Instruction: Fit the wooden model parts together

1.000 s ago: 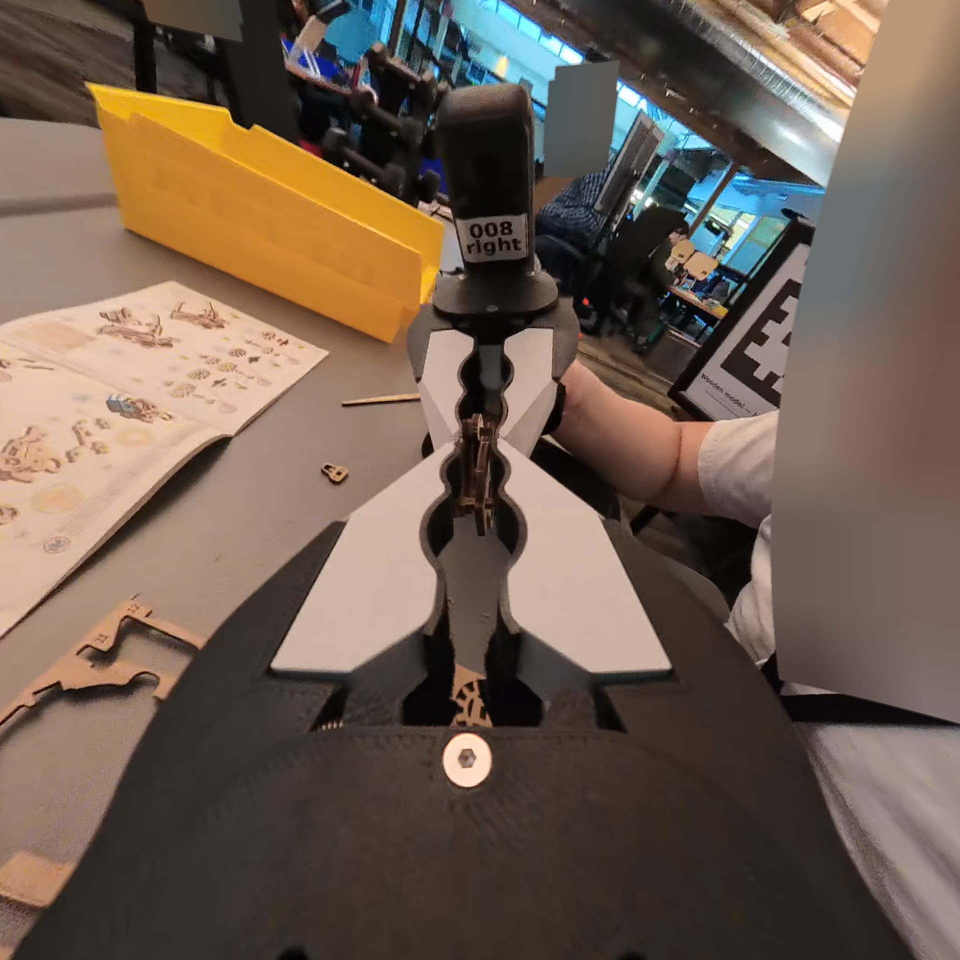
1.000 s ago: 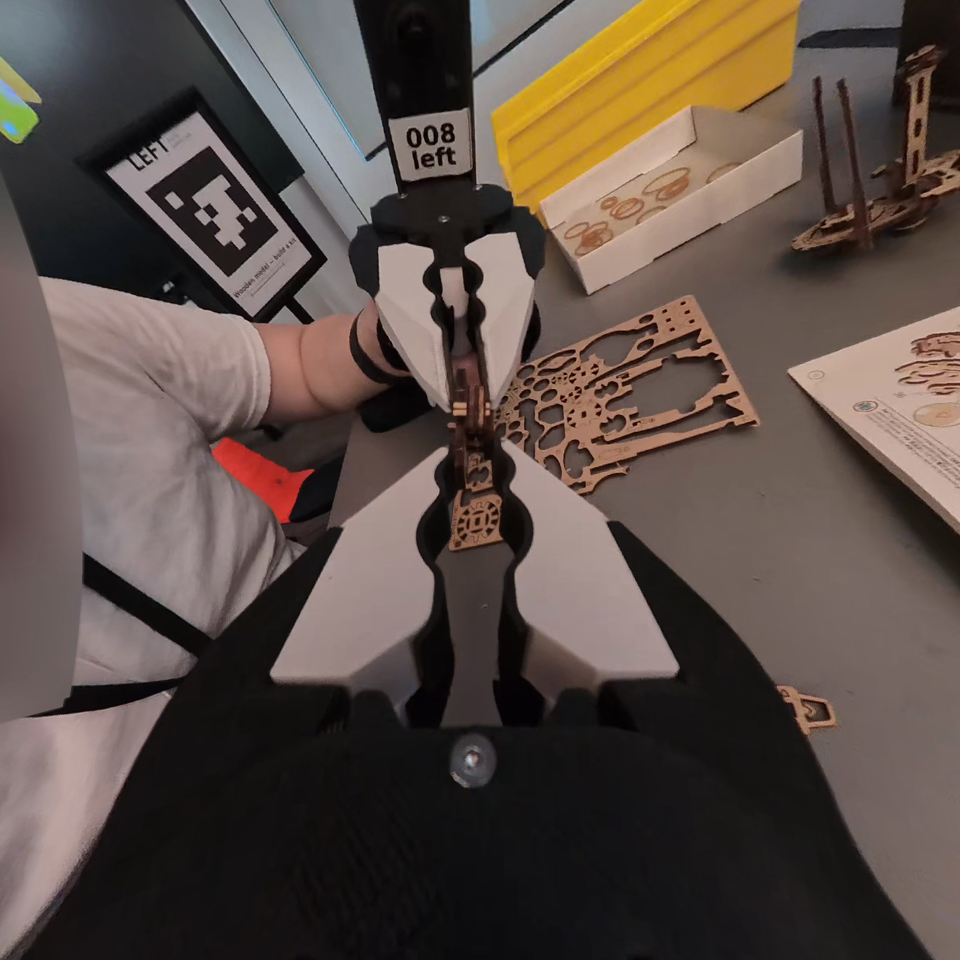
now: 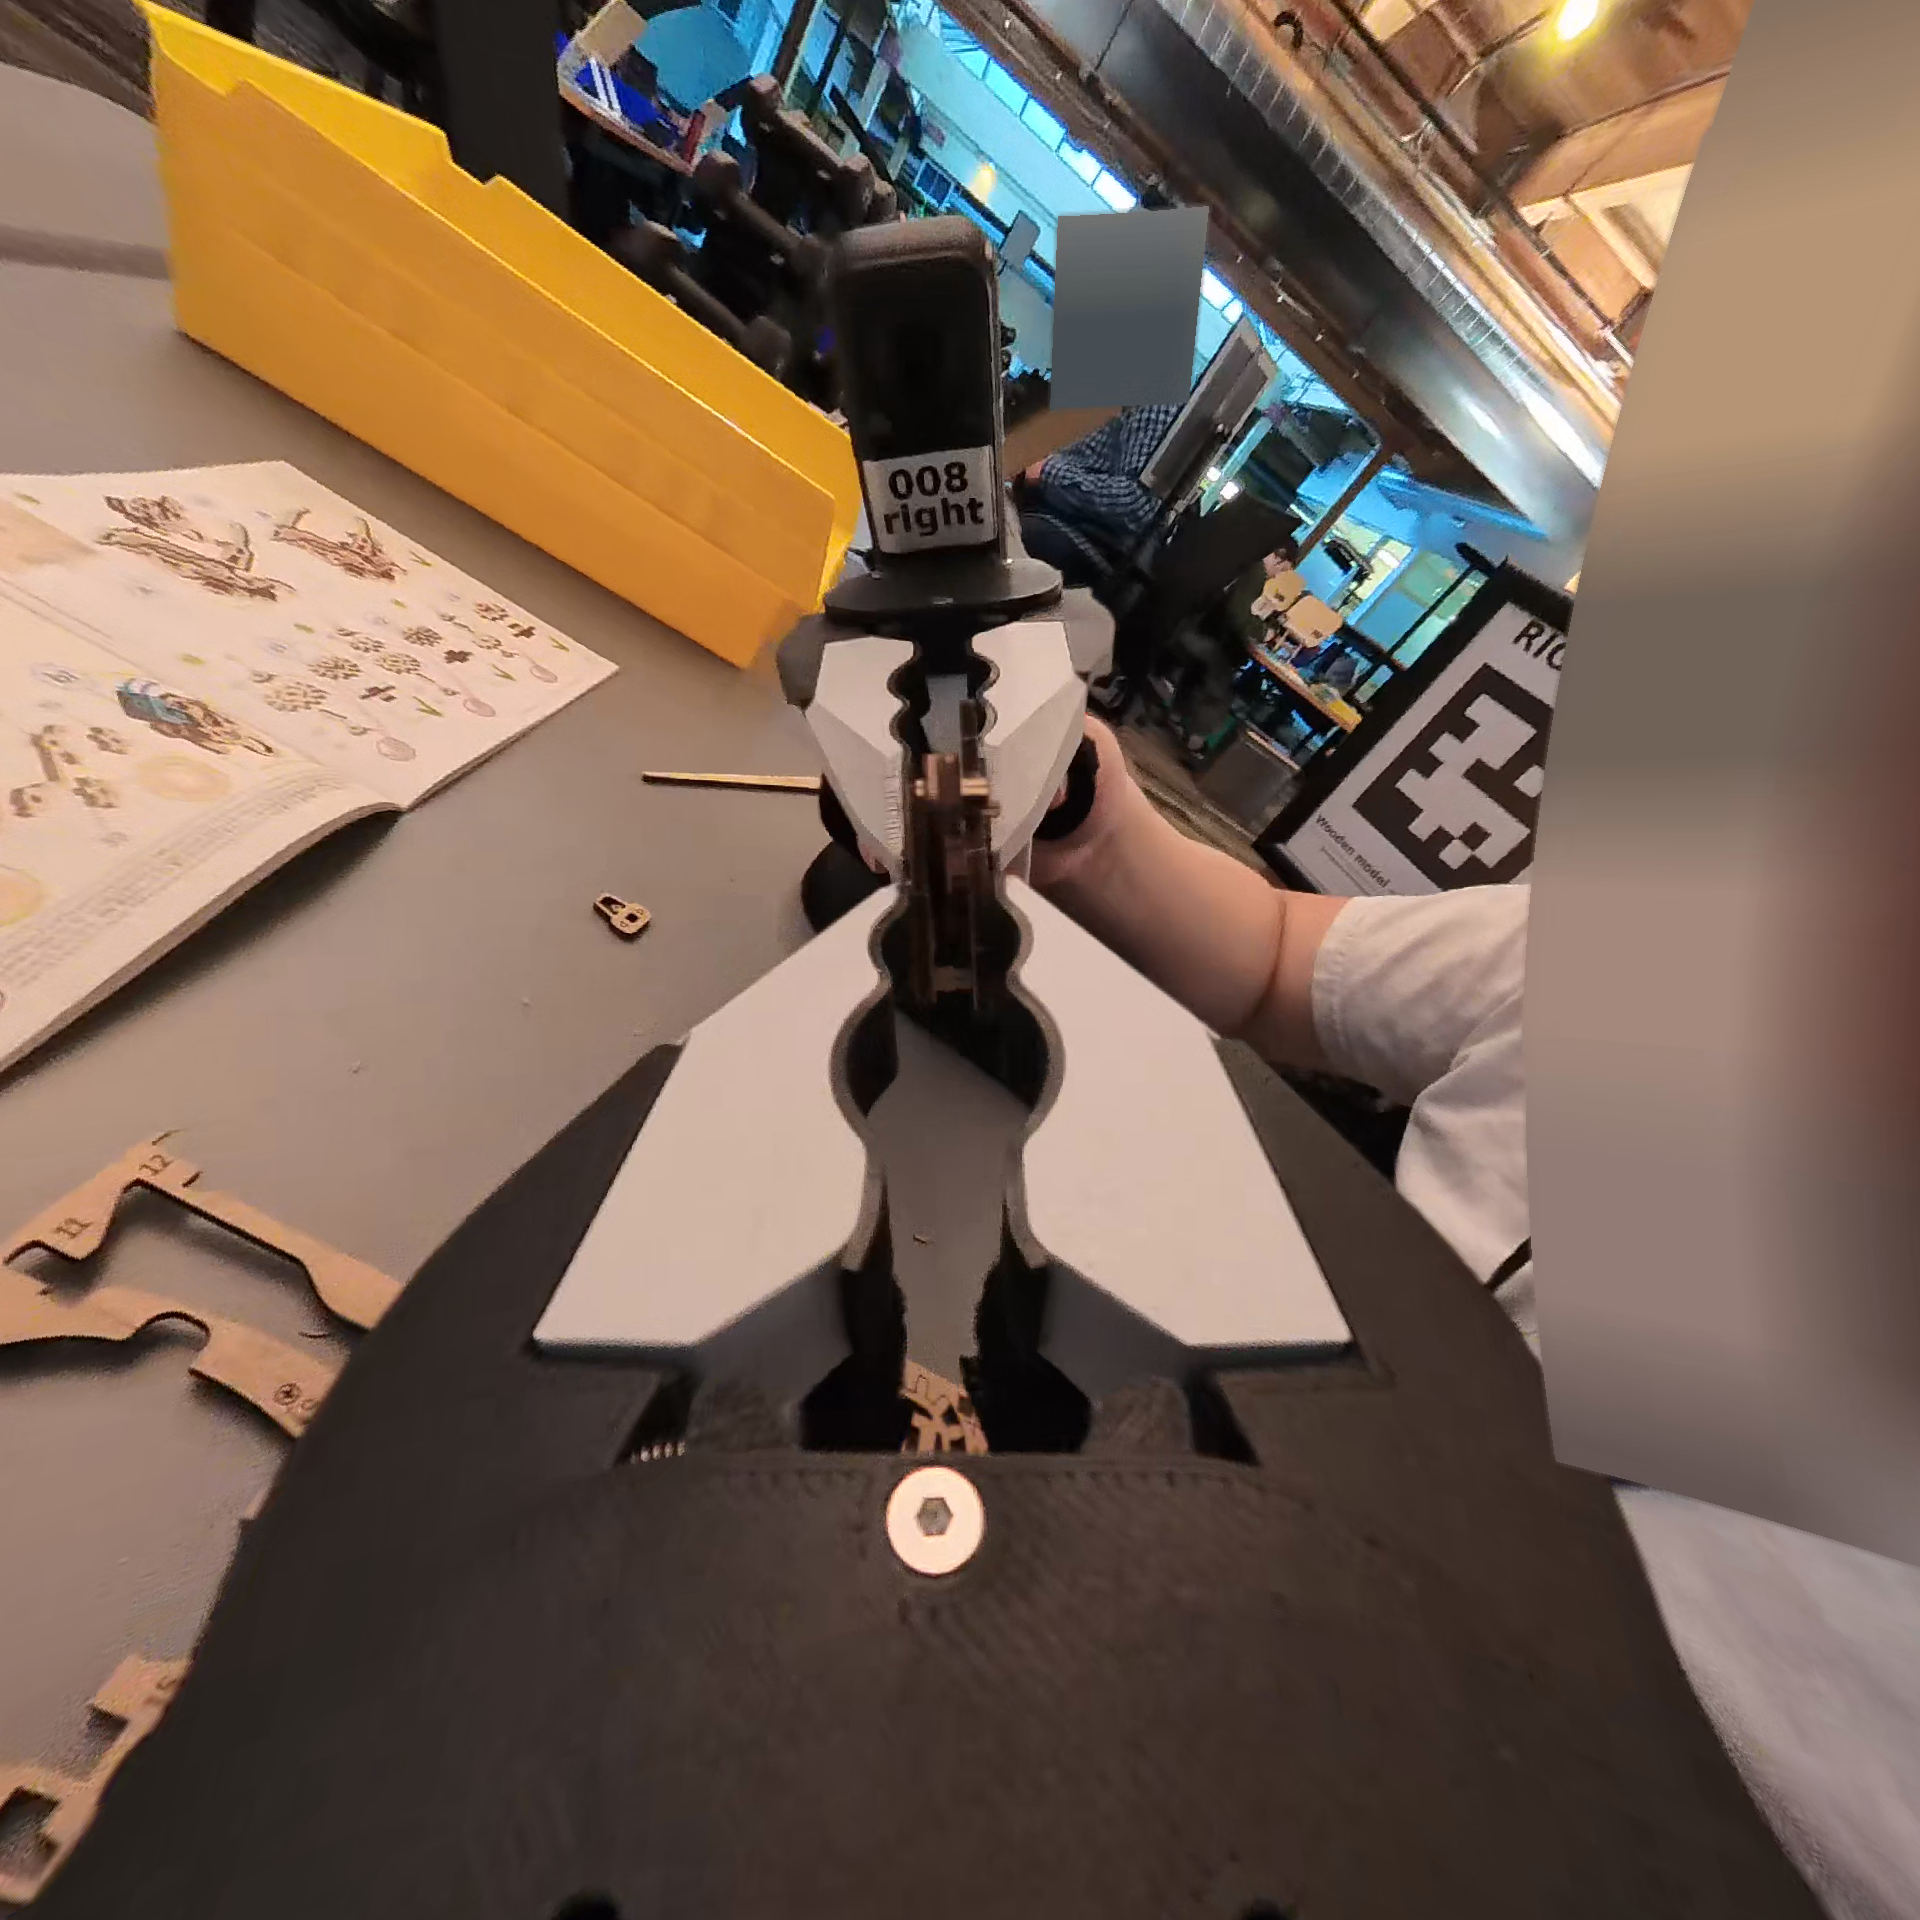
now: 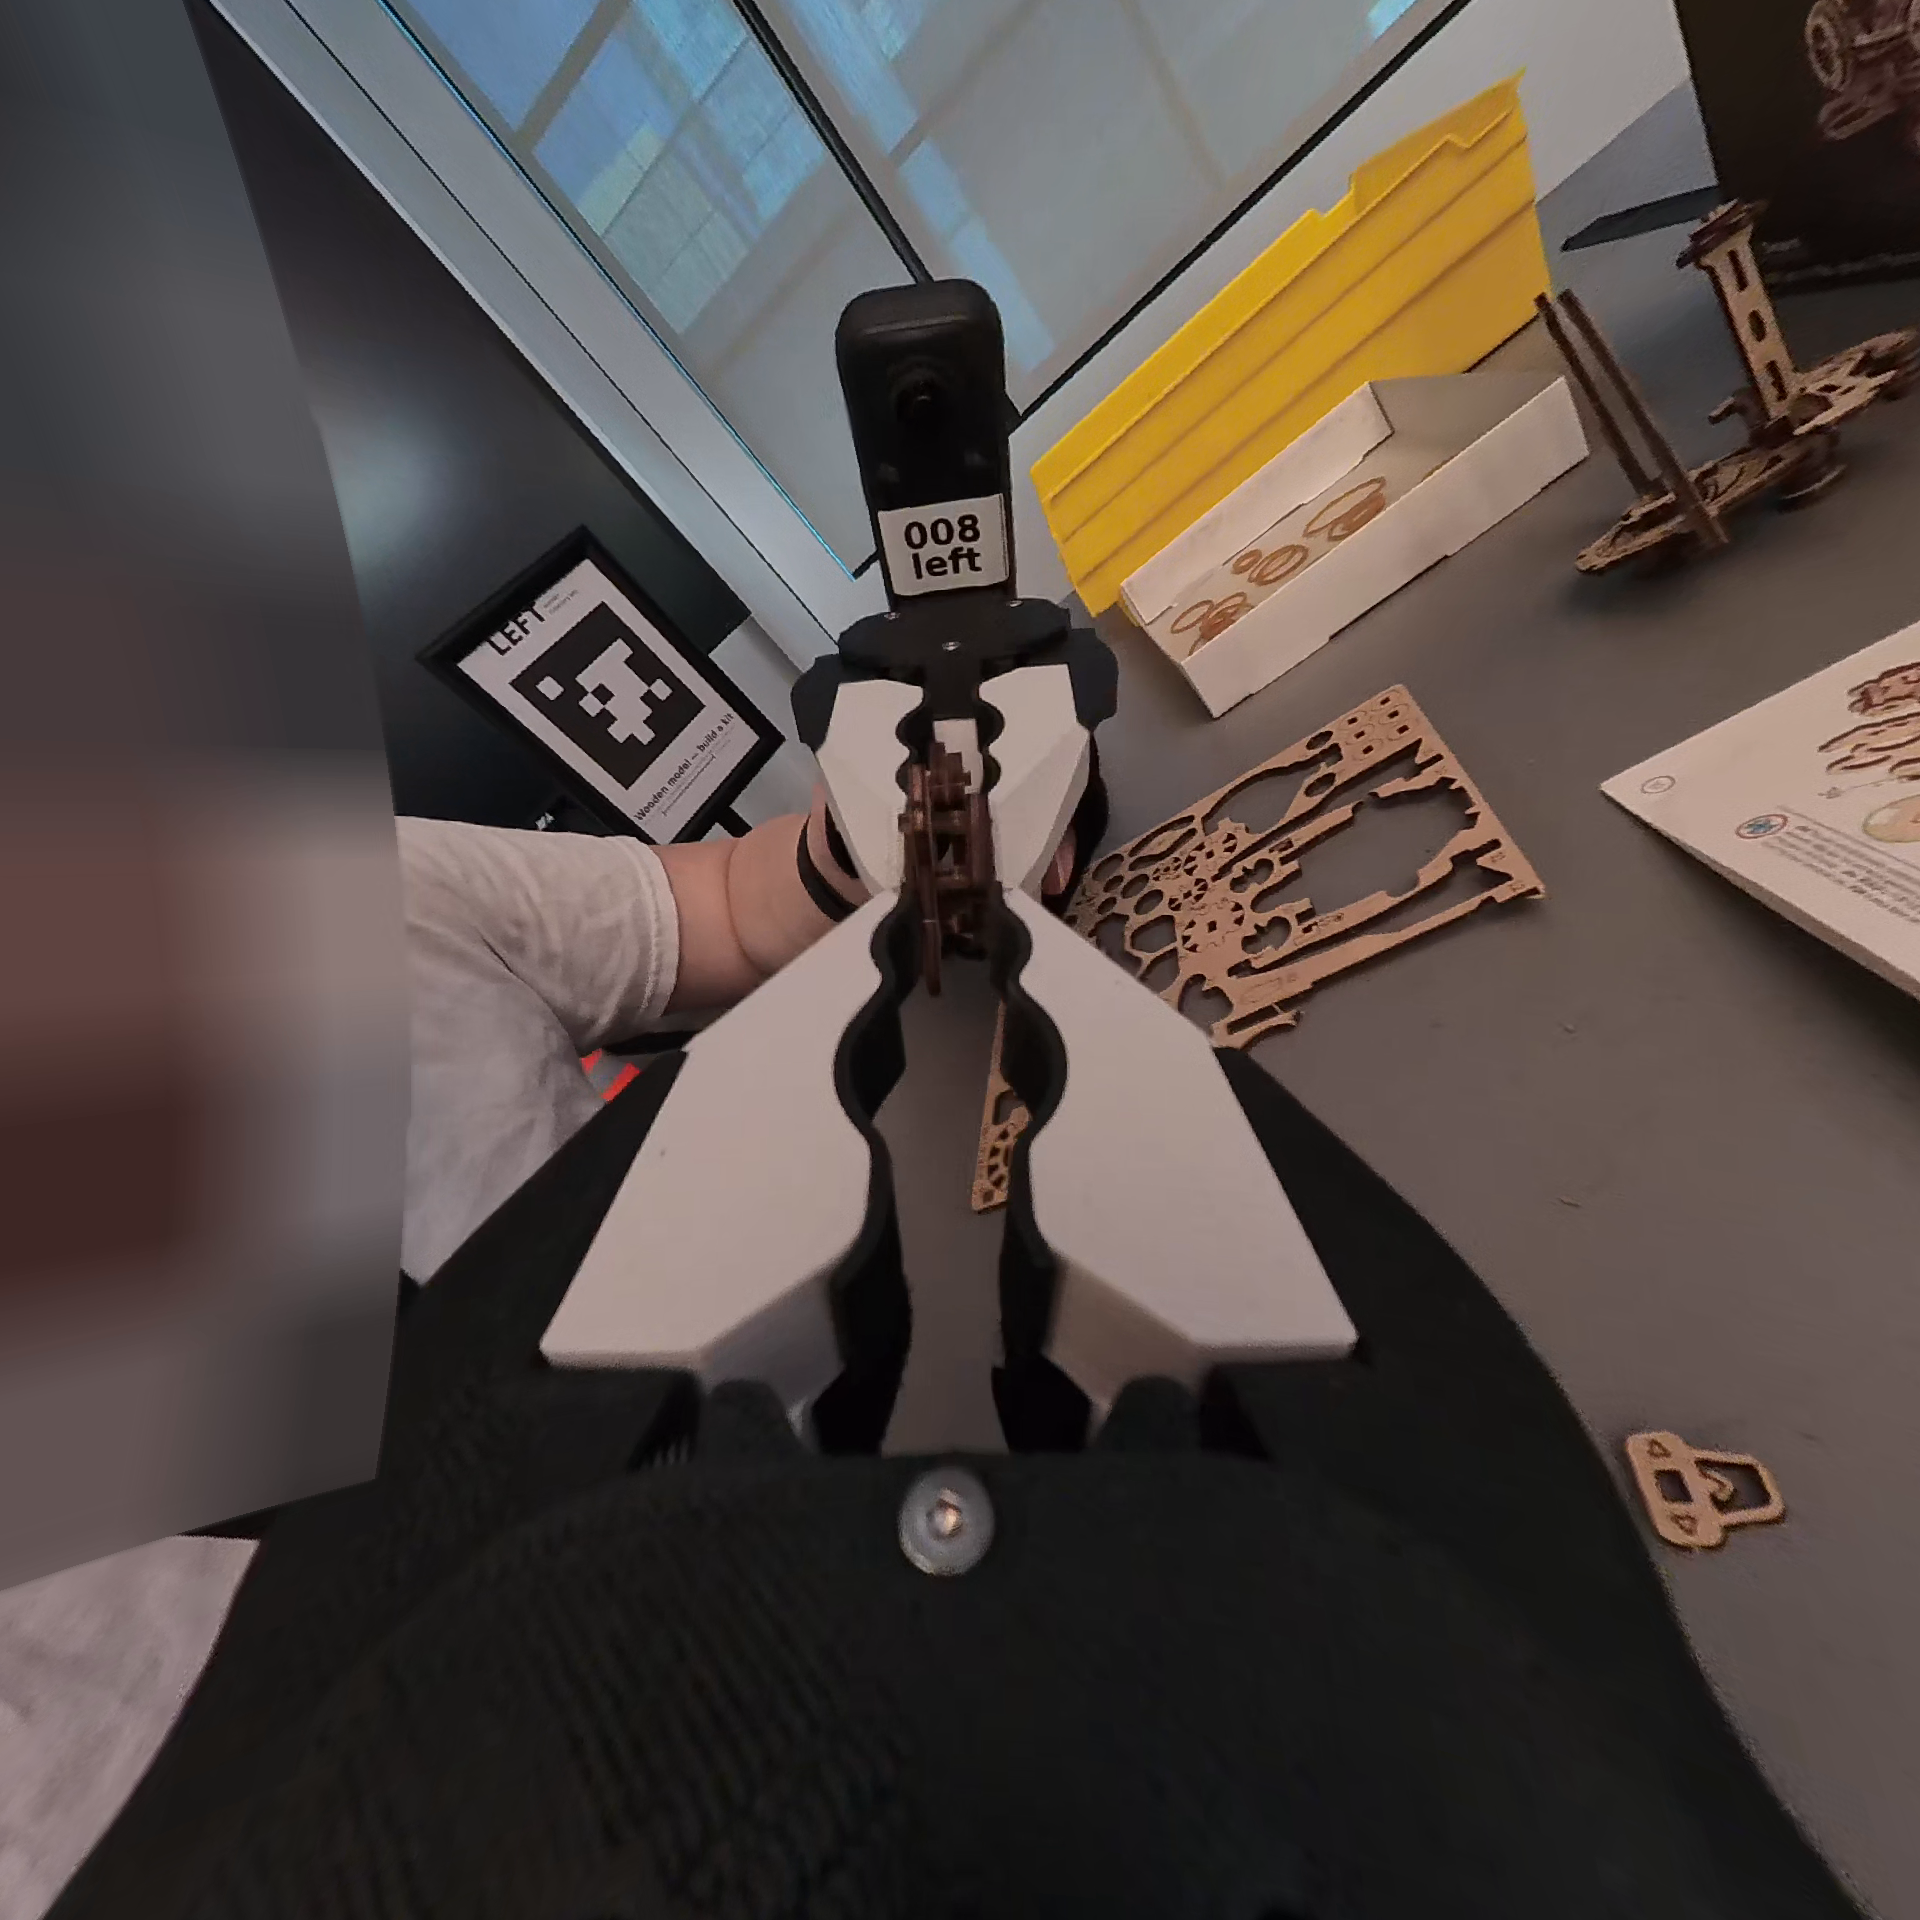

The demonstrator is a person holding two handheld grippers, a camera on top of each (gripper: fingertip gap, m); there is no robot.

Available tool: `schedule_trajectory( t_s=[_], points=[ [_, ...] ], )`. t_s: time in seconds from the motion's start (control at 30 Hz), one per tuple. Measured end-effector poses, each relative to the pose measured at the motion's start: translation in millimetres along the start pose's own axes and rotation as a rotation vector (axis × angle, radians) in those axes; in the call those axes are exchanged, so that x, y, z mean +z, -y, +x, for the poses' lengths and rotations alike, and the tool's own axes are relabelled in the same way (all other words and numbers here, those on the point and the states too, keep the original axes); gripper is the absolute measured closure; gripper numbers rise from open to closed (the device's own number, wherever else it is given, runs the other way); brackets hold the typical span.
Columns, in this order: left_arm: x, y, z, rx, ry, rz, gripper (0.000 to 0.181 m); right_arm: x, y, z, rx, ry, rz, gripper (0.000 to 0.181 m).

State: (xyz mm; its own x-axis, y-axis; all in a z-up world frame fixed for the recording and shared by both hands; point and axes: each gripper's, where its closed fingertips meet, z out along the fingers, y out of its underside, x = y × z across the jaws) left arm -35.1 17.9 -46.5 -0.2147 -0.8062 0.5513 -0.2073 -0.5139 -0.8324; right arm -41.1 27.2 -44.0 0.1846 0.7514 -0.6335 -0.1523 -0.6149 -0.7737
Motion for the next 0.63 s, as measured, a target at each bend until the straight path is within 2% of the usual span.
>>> schedule_trajectory(
  t_s=[0.13,0.3,0.63],
  points=[
    [-4.8,8.3,0.5,-0.053,-0.031,0.053,0.162,-2.3,2.0,2.2,0.101,0.029,0.026,0.172],
    [-9.5,13.2,-4.0,-0.105,-0.041,0.082,0.163,-4.5,5.1,3.7,0.227,0.084,0.068,0.172],
    [-7.0,12.0,0.1,-0.107,-0.069,0.087,0.165,-7.0,14.4,3.3,0.219,0.070,0.133,0.172]
  ],
)
